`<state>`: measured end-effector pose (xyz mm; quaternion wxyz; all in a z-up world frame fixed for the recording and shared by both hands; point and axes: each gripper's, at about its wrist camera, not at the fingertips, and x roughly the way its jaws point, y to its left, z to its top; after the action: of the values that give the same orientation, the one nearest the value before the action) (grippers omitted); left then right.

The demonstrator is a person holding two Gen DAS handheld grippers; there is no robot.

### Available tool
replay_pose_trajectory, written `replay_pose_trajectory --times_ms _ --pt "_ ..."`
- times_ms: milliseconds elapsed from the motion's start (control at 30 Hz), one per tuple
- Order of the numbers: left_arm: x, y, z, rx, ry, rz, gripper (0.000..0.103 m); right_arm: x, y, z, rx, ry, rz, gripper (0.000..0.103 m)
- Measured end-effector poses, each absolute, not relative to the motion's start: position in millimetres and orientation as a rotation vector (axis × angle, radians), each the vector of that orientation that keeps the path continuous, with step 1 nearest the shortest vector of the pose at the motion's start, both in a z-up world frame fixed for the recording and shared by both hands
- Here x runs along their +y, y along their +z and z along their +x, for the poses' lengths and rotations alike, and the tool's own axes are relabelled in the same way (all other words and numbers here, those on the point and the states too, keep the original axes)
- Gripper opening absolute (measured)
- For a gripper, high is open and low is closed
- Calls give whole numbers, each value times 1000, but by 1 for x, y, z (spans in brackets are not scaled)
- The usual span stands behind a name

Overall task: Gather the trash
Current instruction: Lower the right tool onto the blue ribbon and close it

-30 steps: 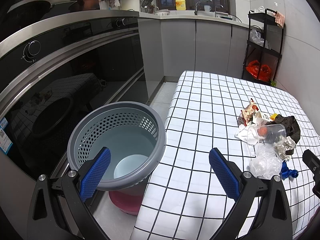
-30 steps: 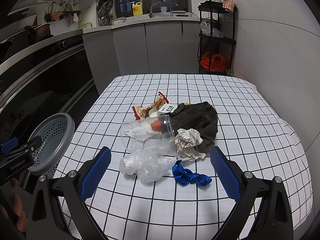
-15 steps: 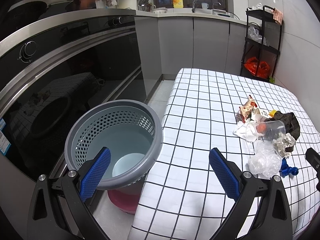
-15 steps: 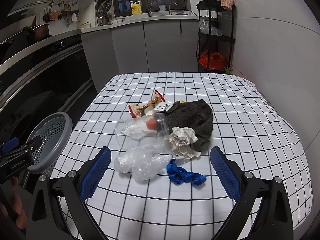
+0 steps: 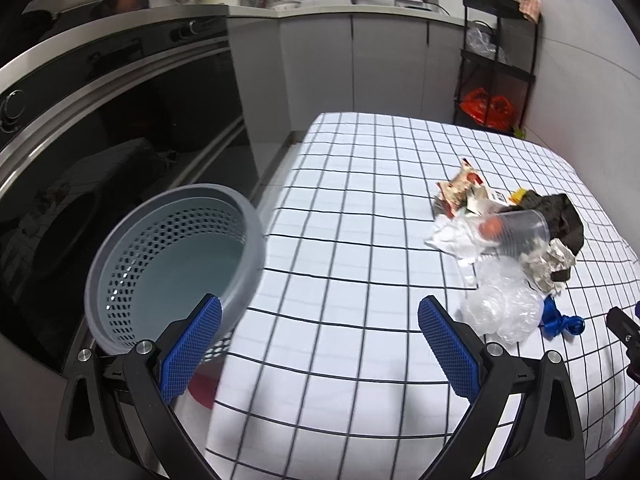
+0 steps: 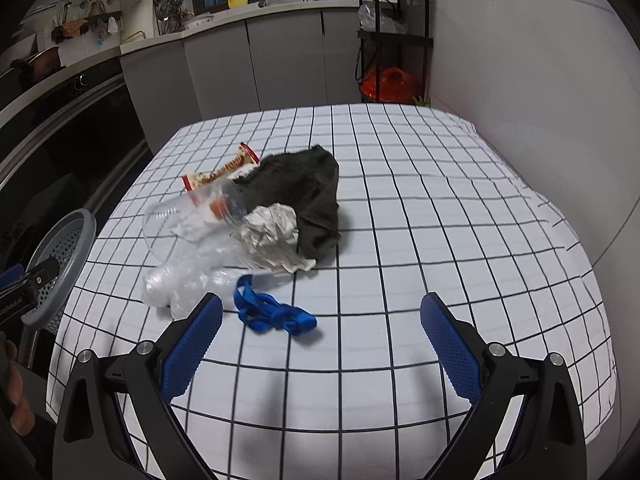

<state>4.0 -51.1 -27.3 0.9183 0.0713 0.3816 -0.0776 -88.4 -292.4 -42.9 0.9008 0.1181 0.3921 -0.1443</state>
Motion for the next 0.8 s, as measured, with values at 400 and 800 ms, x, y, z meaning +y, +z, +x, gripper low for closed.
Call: replay_pose_trajectory --times_ms 400,800 --pt "-75 -39 4 810 -224 142 97 -292 -70 -54 906 -171 223 95" --pt "-79 -43 8 823 -237 136 97 -282 -94 -27 975 -153 140 93"
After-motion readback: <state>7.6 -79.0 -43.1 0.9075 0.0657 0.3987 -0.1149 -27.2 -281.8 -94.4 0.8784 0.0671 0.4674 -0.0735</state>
